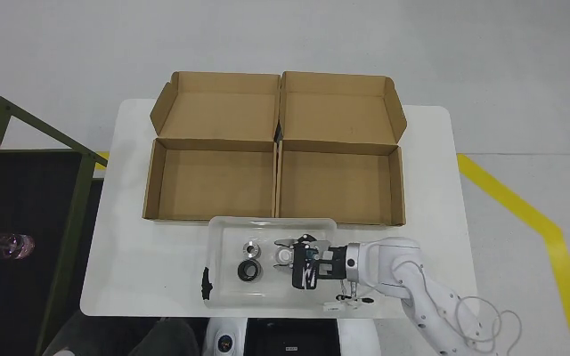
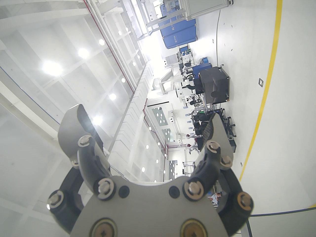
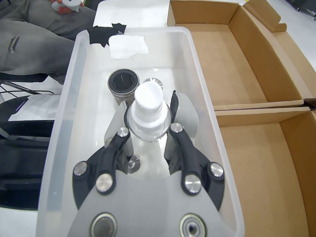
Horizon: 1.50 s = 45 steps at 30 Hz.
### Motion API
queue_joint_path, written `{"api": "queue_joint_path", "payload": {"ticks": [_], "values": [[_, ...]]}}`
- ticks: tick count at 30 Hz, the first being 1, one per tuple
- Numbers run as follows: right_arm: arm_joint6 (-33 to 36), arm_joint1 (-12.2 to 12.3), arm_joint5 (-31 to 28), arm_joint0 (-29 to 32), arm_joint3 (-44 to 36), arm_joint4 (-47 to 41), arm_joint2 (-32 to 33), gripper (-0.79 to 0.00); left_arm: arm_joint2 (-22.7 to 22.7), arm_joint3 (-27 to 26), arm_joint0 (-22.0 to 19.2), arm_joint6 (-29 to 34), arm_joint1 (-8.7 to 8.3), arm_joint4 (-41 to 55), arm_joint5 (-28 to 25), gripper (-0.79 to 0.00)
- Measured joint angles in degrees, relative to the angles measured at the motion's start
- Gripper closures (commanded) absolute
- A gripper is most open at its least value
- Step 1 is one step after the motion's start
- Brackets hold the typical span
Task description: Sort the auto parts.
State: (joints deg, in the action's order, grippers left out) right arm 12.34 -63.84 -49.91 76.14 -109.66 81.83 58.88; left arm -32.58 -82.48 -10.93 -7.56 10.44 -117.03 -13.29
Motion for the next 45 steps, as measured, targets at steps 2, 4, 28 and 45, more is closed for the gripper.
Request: {"api": "queue_joint_path", "payload": {"ticks": [2,4,28,45], "values": [[-0.78,0.15,-0.36,0.17,-0.67,-0.4,0.46,0.0,0.0,0.0,0.0,0.0,0.0,0.0,0.0,-0.785],[-1.47,0.27,-0.61,0.32,-1.2,-0.79,0.86,0.0,0.0,0.0,0.0,0.0,0.0,0.0,0.0,-0.785],[-10.47,0.94,0.03,-2.36,-5.27,-6.77,5.44,0.0,0.0,0.0,0.0,0.0,0.0,0.0,0.0,-0.785],[-11.55,0.72,2.58,-6.36,0.04,-11.62,6.47,0.0,0.0,0.0,0.0,0.0,0.0,0.0,0.0,-0.785]]}}
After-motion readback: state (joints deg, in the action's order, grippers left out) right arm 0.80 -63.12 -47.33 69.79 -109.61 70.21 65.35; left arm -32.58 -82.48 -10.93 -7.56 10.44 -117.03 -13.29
